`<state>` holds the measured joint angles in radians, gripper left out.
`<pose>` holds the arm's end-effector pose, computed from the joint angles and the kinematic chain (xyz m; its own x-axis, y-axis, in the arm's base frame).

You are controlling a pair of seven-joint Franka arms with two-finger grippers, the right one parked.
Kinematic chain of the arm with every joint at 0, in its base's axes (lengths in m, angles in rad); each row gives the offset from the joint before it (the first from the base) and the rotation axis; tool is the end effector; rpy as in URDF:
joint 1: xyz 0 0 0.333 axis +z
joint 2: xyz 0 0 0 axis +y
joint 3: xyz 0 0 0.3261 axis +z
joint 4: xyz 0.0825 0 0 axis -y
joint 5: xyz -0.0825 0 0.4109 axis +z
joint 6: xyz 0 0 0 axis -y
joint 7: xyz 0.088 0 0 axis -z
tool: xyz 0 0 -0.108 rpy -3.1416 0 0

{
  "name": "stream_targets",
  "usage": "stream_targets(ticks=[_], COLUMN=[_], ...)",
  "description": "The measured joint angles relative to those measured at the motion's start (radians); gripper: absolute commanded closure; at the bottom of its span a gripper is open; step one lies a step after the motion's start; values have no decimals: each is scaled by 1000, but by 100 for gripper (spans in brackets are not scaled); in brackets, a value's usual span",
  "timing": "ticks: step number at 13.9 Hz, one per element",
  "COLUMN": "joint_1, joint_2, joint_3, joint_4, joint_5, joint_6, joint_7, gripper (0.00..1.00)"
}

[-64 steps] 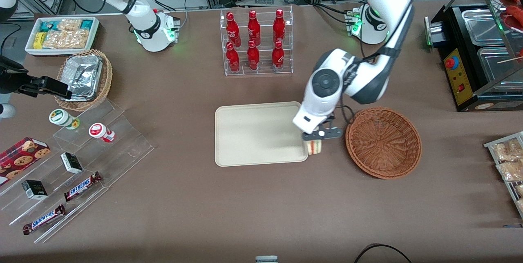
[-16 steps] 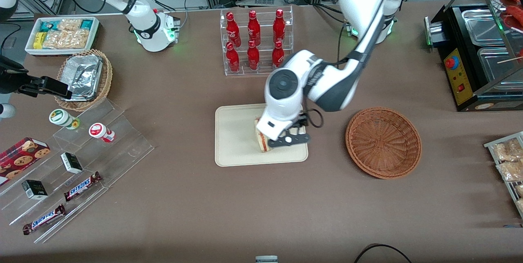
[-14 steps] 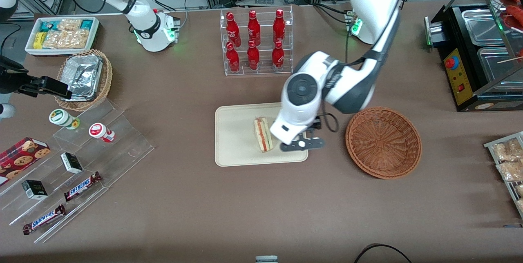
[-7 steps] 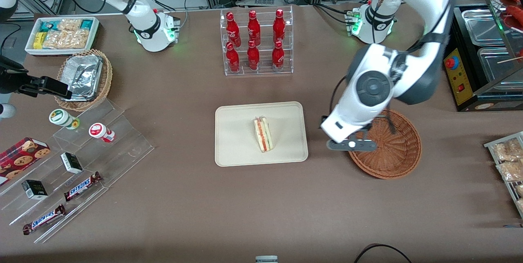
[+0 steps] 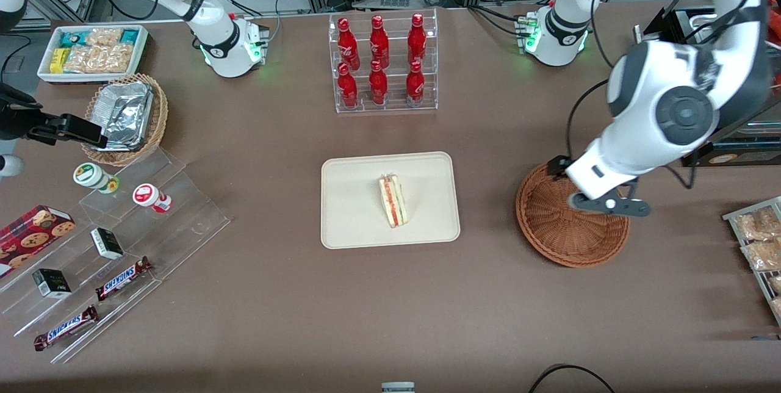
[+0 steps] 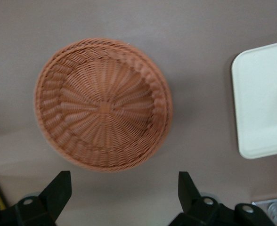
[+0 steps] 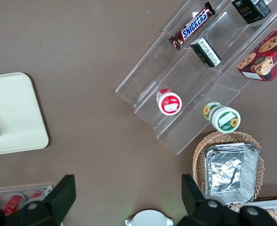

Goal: Place sandwich from basket to tray

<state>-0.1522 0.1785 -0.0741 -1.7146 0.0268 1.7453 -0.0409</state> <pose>0.6112 -0.1356 0.4679 0.9714 -0.1873 -0.1461 -0.1919 -0.9812 -0.0183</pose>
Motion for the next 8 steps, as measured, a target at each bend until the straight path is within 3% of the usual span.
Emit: stream_targets(ticks=[8], joint_1=[50], joint_2=[-136], joint_3=[3], joint_4=[19], joint_5=[-2], joint_6=[-203], joint_7=[56], gripper=[0])
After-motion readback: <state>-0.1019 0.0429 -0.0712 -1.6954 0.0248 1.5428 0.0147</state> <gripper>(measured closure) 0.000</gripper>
